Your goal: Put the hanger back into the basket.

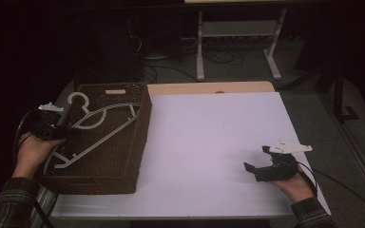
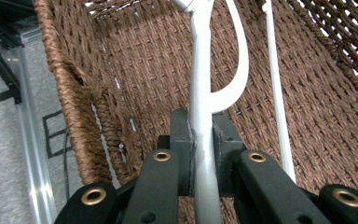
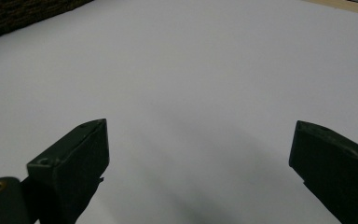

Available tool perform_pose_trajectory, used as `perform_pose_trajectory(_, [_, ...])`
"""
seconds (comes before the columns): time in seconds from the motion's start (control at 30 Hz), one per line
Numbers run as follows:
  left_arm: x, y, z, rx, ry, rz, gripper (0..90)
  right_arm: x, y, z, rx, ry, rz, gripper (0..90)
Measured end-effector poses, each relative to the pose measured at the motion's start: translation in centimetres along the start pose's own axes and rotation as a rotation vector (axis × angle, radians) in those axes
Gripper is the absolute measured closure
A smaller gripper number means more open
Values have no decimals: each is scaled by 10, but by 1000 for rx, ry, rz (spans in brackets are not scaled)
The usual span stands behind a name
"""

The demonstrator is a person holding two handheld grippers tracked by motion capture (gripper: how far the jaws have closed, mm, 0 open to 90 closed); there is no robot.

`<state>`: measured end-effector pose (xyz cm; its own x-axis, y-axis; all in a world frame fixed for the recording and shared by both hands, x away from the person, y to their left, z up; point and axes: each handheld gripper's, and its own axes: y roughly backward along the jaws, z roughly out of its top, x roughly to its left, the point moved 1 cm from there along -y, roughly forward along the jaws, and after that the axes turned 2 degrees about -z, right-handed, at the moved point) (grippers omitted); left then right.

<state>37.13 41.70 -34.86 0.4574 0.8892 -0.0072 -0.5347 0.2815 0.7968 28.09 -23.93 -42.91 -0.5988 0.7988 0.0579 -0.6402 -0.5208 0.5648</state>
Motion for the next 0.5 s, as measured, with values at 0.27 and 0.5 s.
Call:
perform_pose_trajectory(0.27, [5,3,-4,-40,34,-29,736,0,-1,1,-7,-4,3,45])
perform_pose_trajectory(0.5, [-3,11,-4,-76,37,-65,601,2,-2,3,-7,5,9,45])
